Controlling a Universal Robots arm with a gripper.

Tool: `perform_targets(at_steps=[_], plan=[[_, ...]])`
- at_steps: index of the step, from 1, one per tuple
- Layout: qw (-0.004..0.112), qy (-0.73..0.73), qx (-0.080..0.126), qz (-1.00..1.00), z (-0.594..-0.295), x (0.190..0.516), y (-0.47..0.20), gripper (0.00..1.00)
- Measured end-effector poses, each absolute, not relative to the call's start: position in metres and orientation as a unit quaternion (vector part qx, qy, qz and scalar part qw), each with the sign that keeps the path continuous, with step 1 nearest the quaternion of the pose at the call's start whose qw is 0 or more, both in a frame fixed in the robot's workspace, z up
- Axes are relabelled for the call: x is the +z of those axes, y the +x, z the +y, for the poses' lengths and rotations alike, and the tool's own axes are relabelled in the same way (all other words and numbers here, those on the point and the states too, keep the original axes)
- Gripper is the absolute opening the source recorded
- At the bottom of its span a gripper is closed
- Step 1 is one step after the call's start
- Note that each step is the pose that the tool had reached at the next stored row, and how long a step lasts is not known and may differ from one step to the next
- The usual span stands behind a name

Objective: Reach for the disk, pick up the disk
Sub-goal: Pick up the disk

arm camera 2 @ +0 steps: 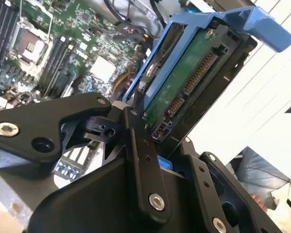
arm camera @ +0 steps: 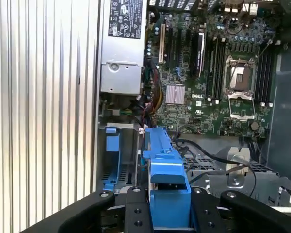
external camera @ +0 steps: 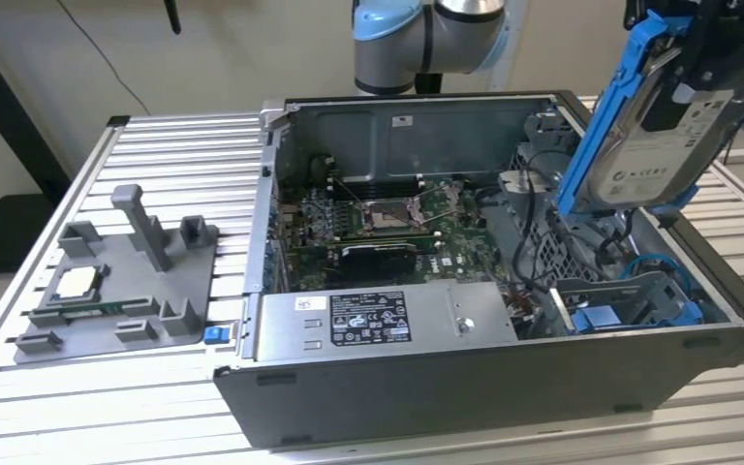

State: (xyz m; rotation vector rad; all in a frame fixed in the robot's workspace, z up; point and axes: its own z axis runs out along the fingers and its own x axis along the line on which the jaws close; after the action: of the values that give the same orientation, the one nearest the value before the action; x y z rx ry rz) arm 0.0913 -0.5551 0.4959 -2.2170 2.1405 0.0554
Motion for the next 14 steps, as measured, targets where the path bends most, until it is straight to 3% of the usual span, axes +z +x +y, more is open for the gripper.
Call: perform_targets(at_steps=[14], plan=[[0.027,-0.719,0.020,0.694,-0.585,0.490,0.098,0.00]])
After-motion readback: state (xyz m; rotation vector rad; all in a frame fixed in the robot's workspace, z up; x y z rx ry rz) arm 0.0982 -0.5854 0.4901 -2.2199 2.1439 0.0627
